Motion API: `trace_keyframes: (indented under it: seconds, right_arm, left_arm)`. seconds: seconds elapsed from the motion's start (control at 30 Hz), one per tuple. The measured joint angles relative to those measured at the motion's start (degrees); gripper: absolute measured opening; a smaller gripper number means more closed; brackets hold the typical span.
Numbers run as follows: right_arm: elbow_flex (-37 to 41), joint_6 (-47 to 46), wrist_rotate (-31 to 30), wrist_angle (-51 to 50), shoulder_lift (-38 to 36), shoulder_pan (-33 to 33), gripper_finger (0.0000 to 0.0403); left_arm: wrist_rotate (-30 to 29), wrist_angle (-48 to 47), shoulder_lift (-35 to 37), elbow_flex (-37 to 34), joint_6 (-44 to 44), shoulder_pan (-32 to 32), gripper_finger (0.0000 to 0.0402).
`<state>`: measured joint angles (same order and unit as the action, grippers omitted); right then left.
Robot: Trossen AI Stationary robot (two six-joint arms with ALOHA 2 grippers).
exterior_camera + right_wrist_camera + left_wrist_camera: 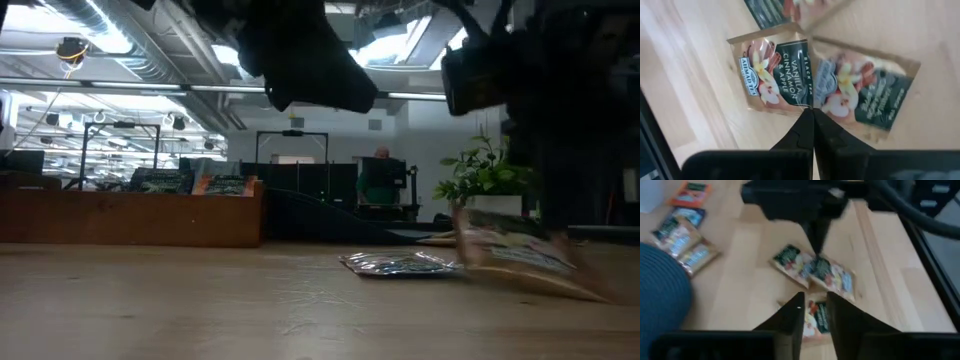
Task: Pick & Place Tea
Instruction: Put the brown tea bag into the left section of the wooden organizer
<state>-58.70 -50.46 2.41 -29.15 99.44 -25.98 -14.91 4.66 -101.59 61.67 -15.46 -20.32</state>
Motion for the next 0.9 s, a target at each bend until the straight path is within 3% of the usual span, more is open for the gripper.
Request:
trace_keyframes:
  seconds: [0.4,0.57,0.9]
  right_arm:
    - [-10.1,7.3,-11.6,-7.3,0.0,0.0,0.0001]
    - [-13.6,10.8,-14.6,-7.7,-0.1,0.0,0.0001]
    - [-15.6,13.0,-14.6,-8.4,-0.1,0.0,0.0]
  left_arm:
    - [8.0,-0.2,0.4,0.0,-1.8,2.9,0.0179]
    - [7.2,-0.2,0.4,0.0,-0.8,2.8,0.0189]
    - [5.0,-0.2,0.4,0.0,1.1,2.9,0.0189]
